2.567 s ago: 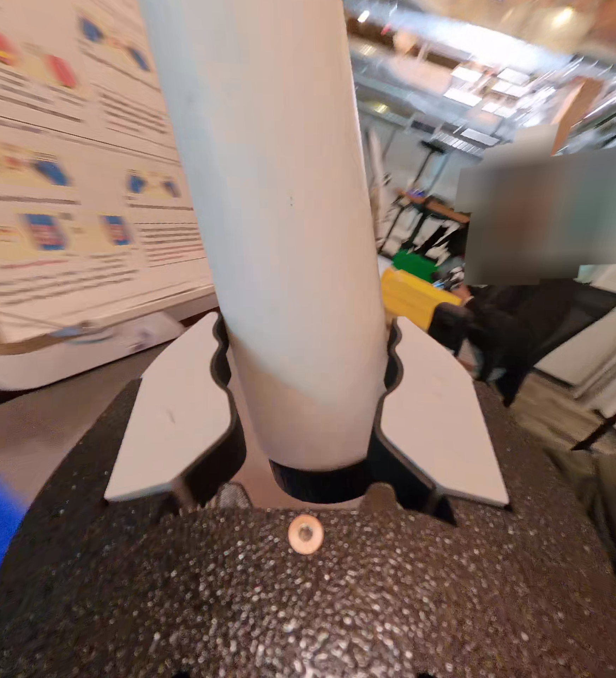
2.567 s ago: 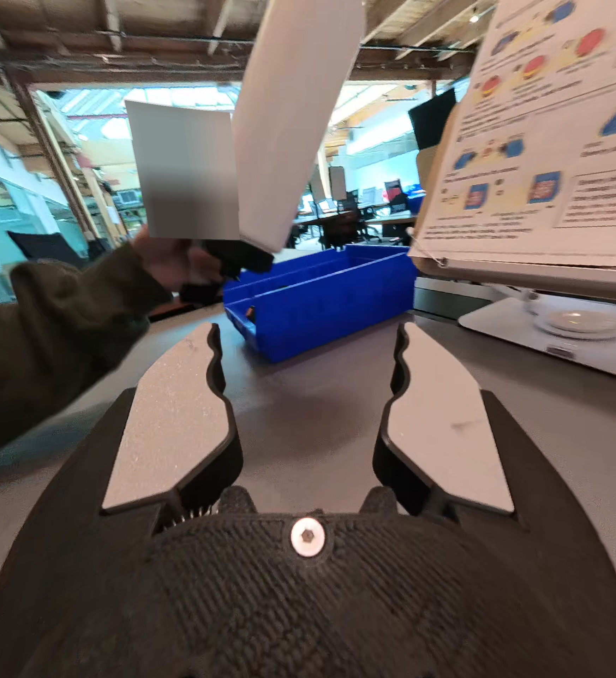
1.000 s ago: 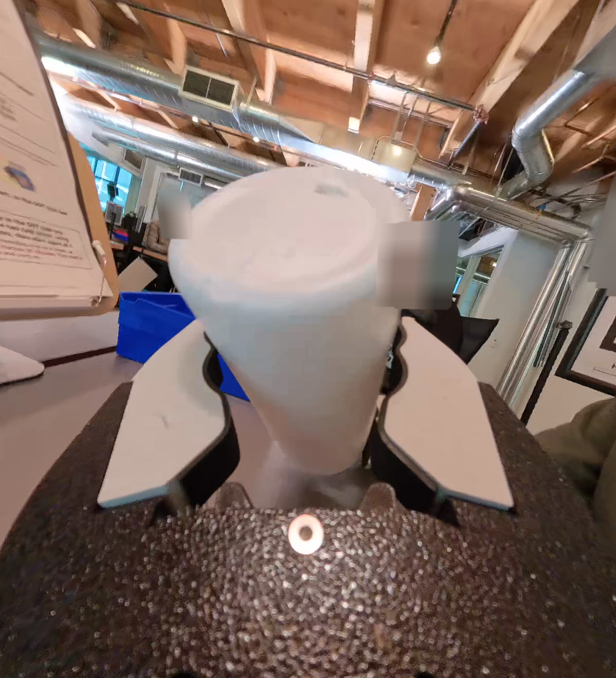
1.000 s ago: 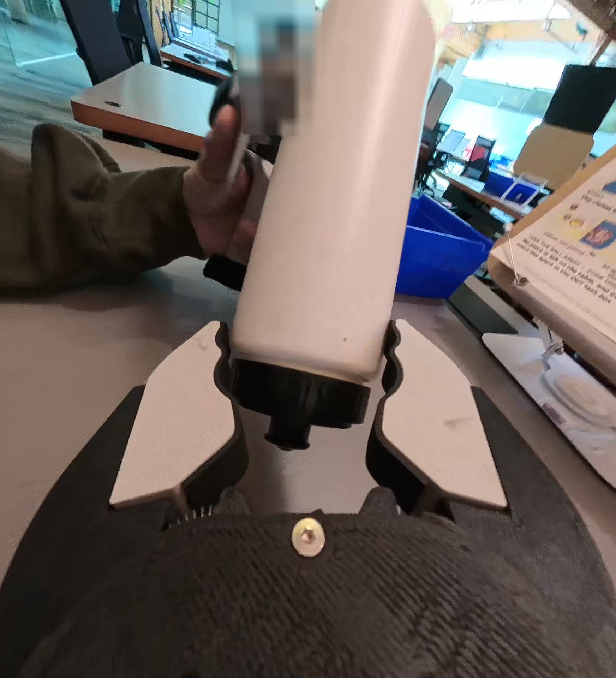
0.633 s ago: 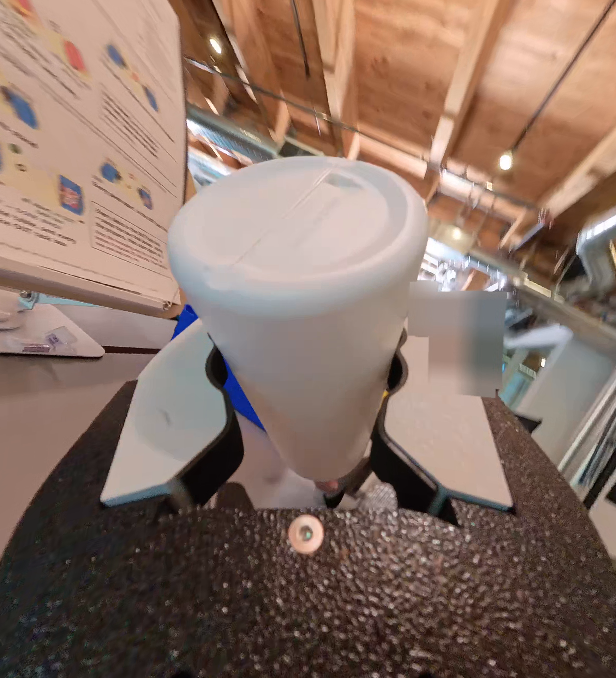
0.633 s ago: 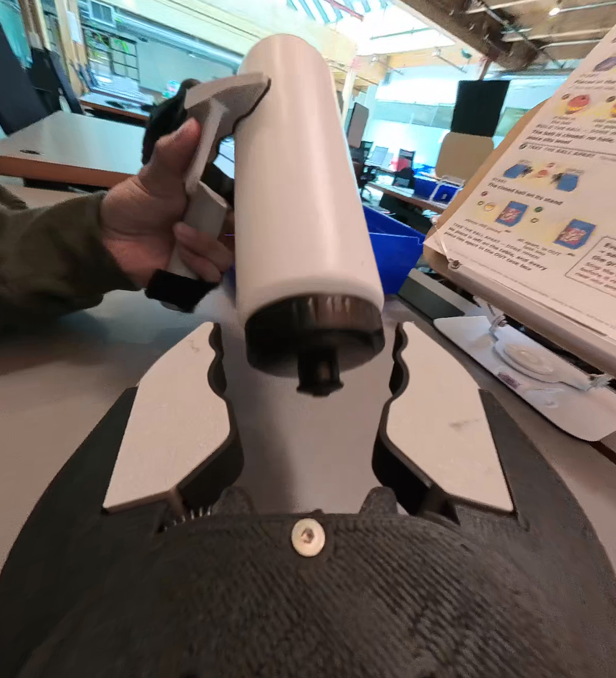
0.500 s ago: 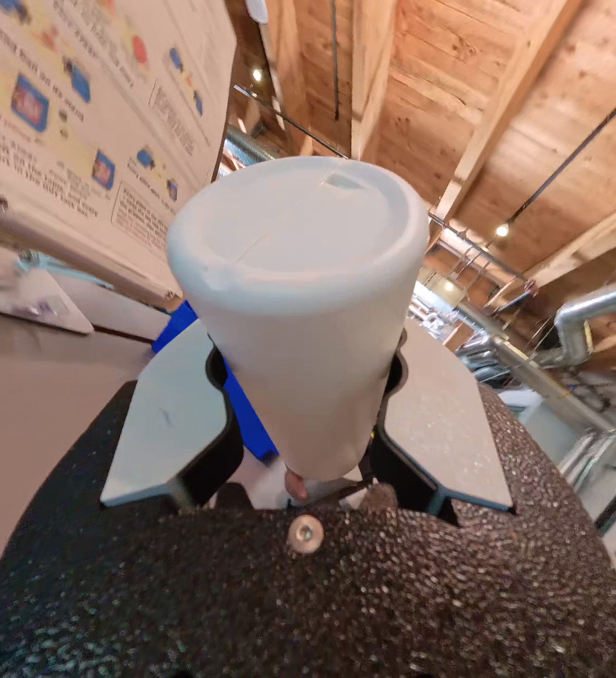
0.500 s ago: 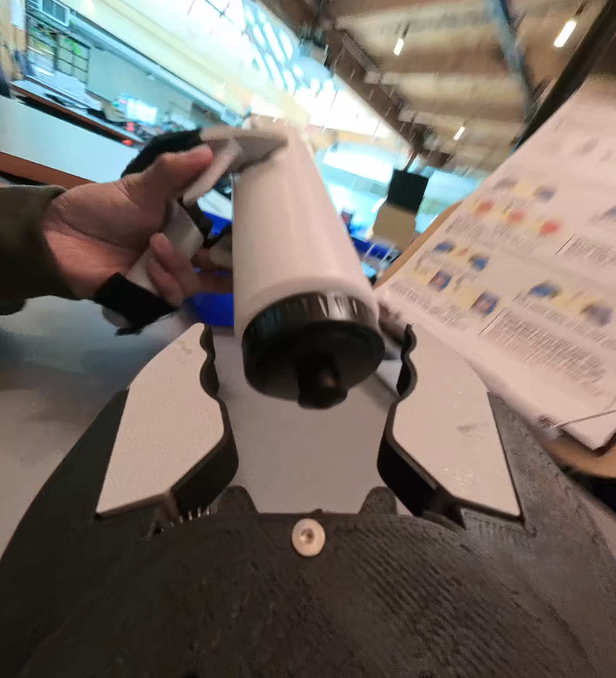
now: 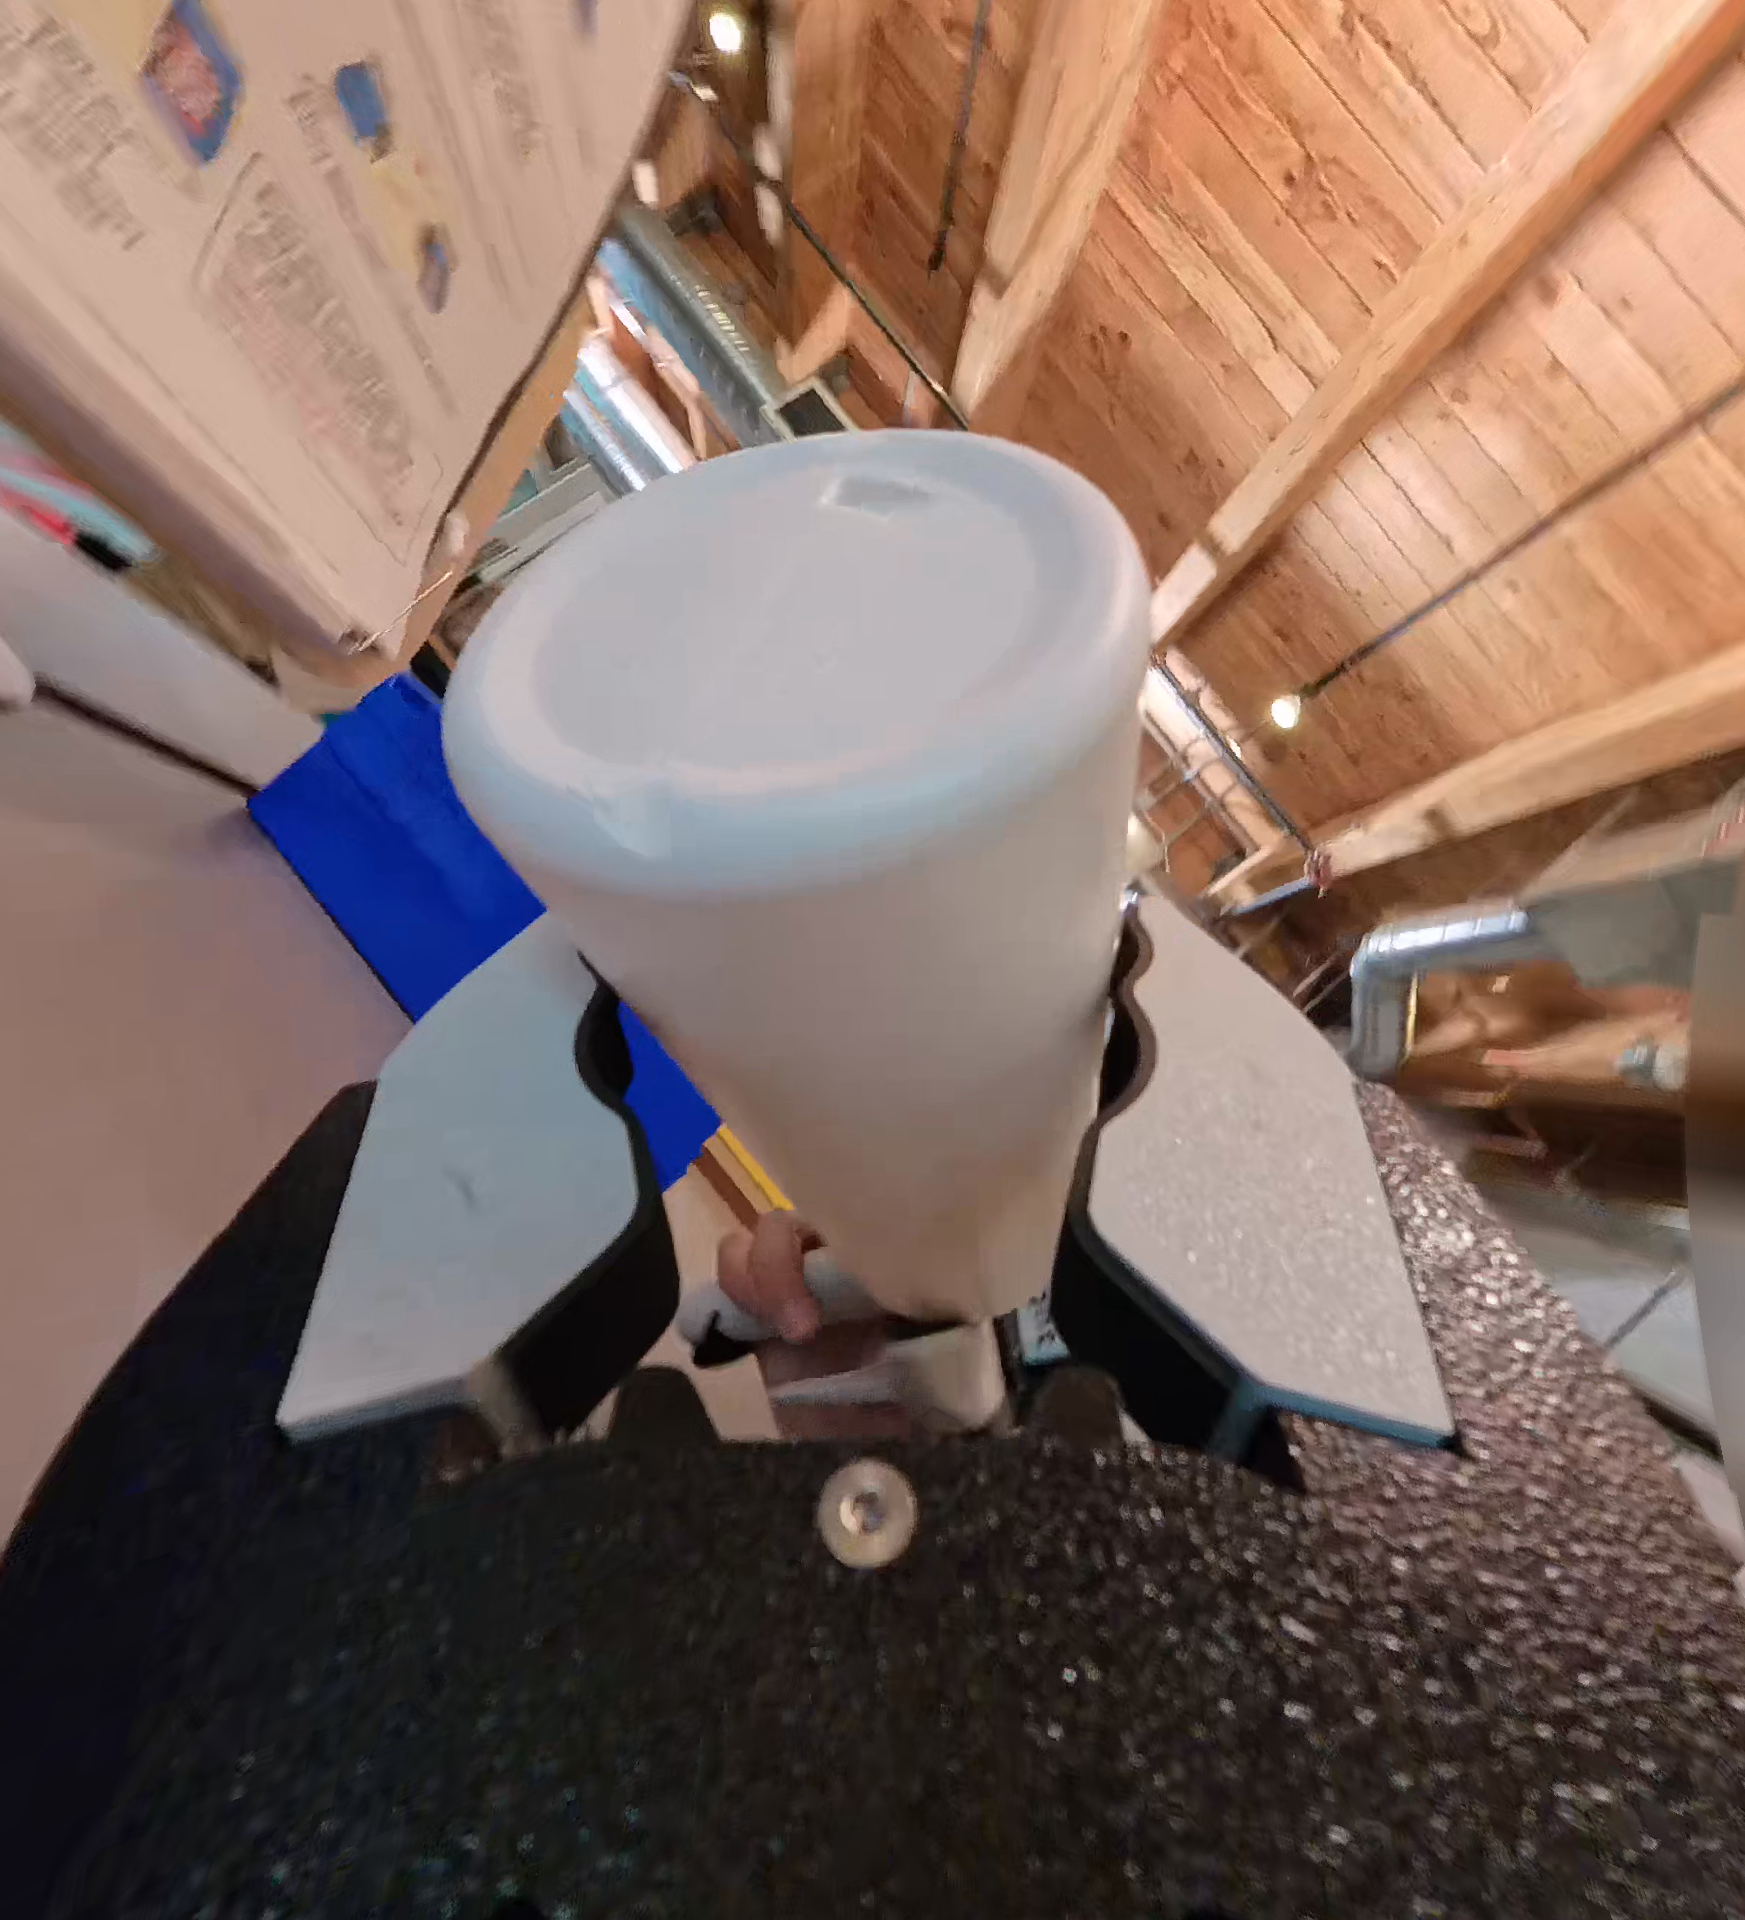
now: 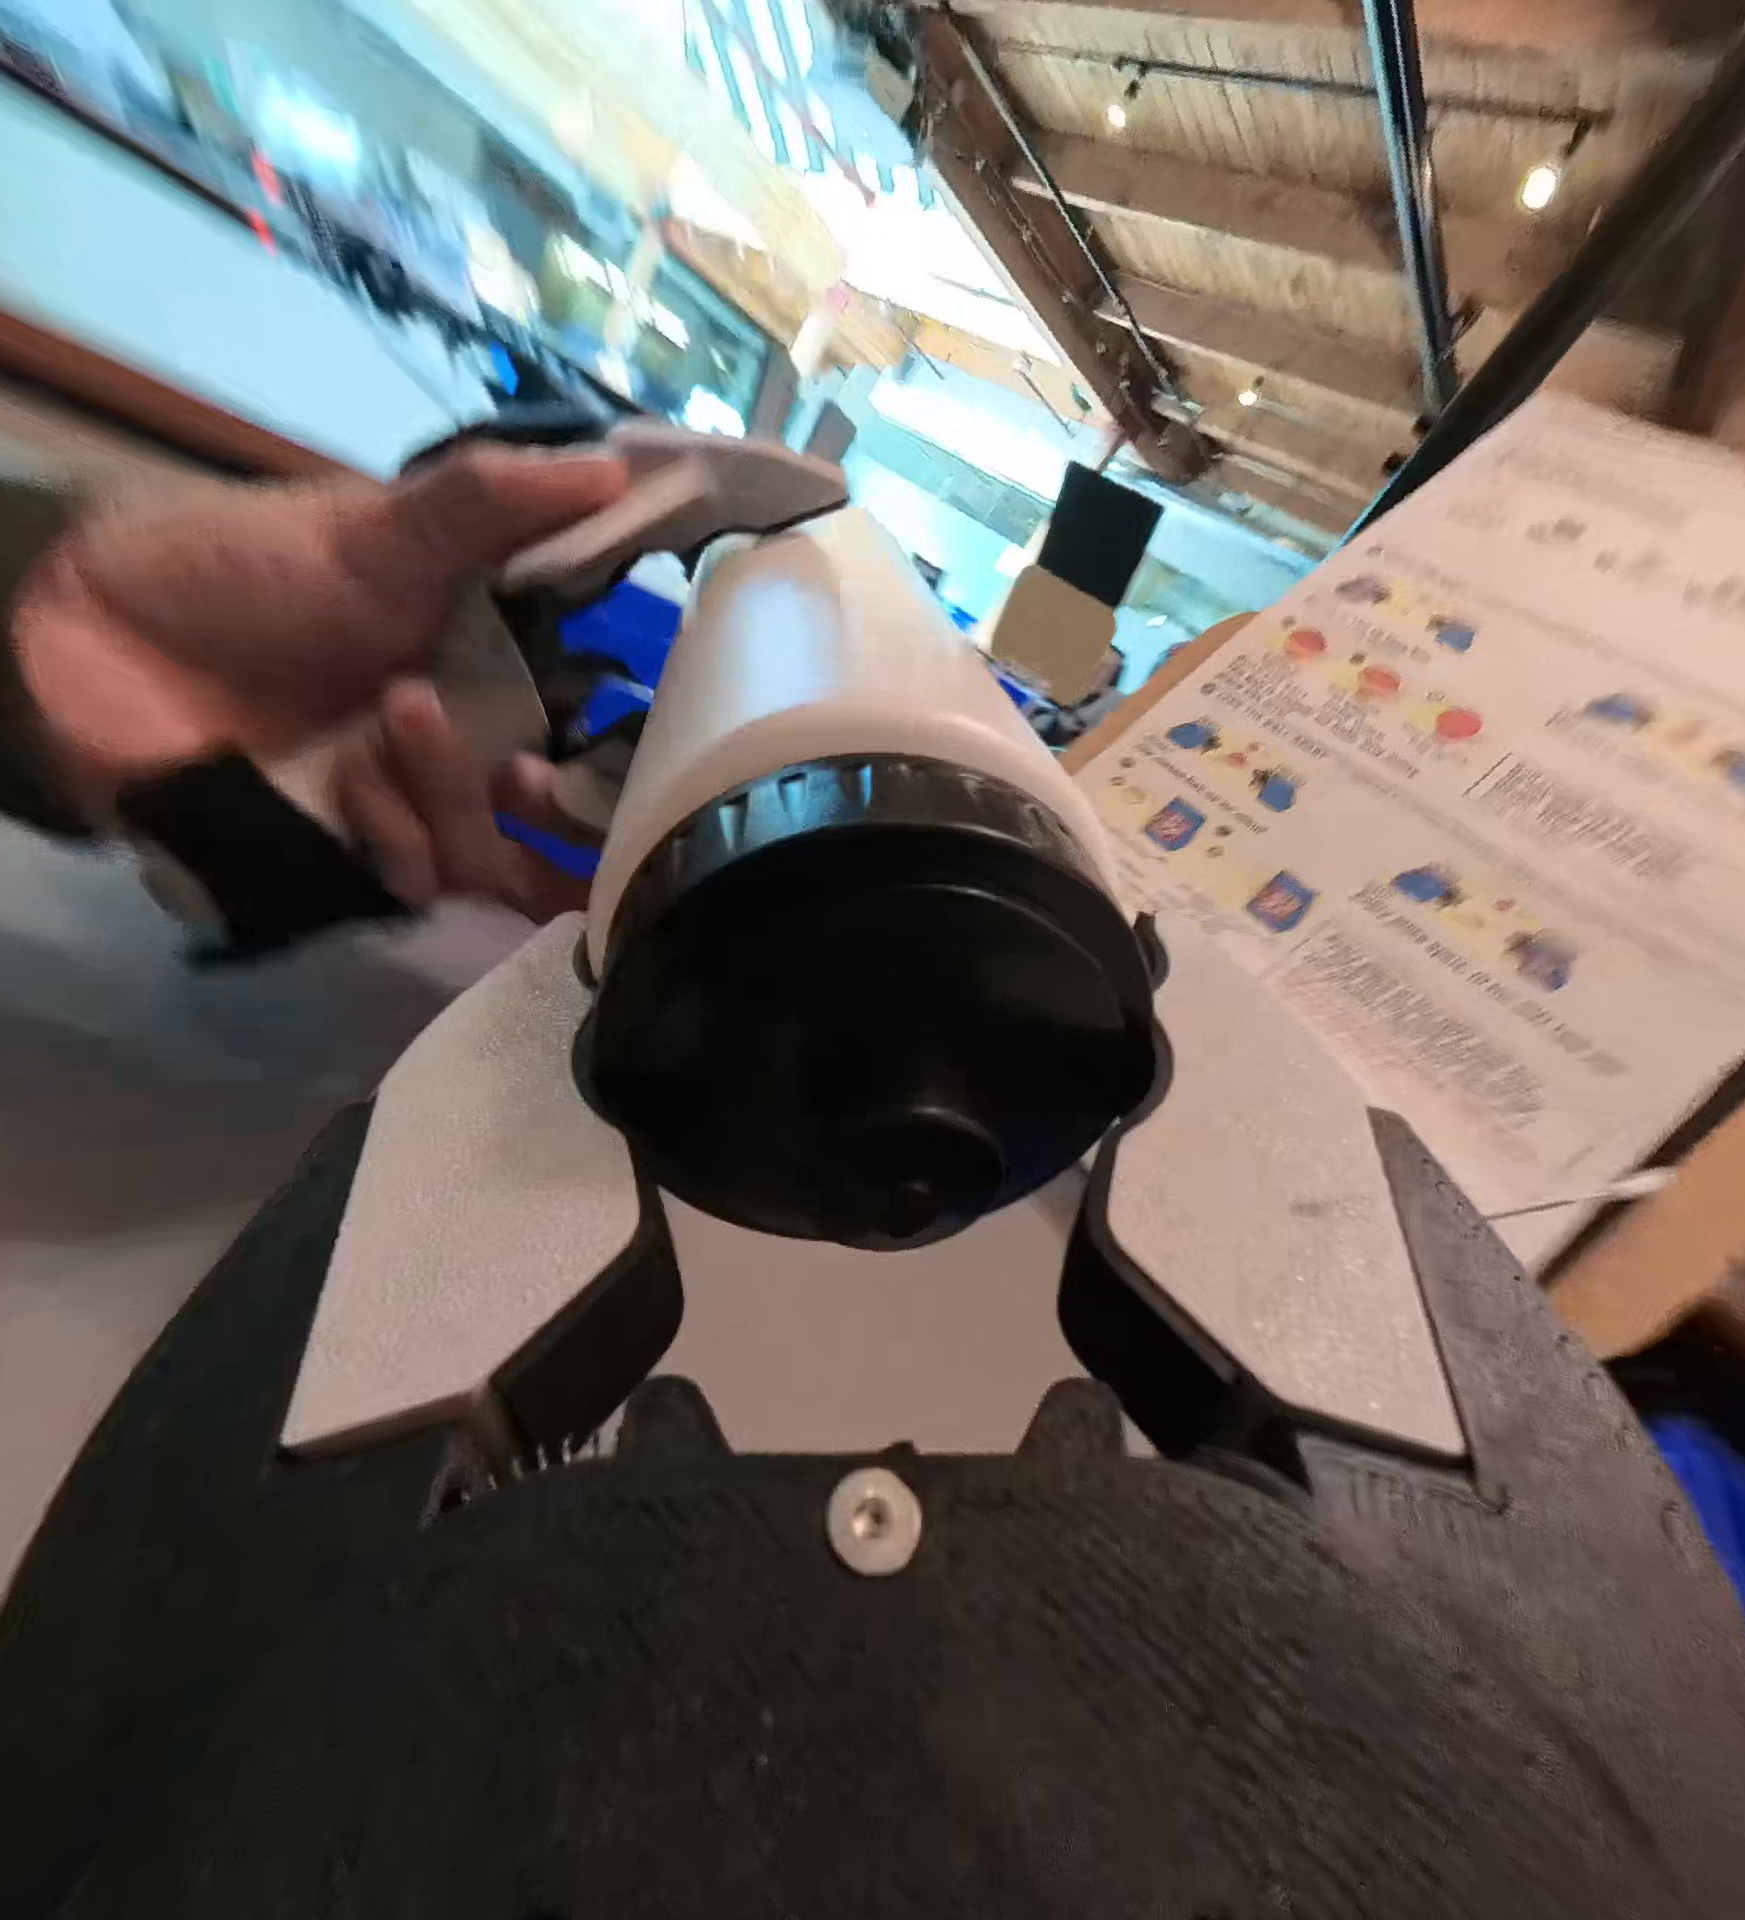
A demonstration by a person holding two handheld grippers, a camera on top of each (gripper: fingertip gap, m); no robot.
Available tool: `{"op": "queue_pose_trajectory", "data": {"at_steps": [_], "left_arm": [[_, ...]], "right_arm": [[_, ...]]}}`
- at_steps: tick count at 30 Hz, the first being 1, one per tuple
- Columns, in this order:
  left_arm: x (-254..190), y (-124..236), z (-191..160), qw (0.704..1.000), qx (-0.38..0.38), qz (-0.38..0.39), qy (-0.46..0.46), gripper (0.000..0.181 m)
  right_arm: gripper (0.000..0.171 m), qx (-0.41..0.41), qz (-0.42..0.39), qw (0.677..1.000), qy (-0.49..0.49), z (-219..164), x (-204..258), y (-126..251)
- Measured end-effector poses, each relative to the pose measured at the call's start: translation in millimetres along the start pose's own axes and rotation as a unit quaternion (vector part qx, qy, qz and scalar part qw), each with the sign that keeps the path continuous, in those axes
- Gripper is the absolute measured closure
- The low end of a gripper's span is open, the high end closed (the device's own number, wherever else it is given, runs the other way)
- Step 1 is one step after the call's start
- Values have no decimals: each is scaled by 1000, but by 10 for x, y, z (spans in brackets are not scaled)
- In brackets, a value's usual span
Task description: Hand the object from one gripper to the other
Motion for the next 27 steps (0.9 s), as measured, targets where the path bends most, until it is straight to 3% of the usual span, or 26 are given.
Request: {"op": "queue_pose_trajectory", "data": {"at_steps": [3,4,6,10,14,19,24,27], "left_arm": [[-205,-17,53,992,19,-61,-113,90],[-261,-8,79,985,27,-60,-158,80],[-315,38,140,964,46,-32,-260,63],[-398,151,217,917,81,-29,-389,59],[-477,237,209,888,155,-60,-430,59],[-466,317,59,841,270,-84,-460,76],[-405,305,4,832,312,-77,-453,76],[-405,231,14,870,276,-82,-401,76]], "right_arm": [[77,-68,31,984,-164,48,-135,72],[77,-90,45,971,-217,55,-184,97],[77,-127,88,935,-320,47,-265,136],[77,-137,177,861,-457,-48,-312,153],[77,-75,222,845,-481,-146,-271,161],[77,-27,248,828,-503,-244,-231,172],[77,-57,231,832,-501,-254,-260,176],[76,-120,188,840,-495,-206,-310,187]]}}
Point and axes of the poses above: each gripper's, where its closed fingertips meet, y back along the fingers, z out of its top, x = y × z across the jaws, the point moved 9 cm from there along y, back along the fingers, and after that the axes turned 3 degrees about -x, right-handed, at the moved point
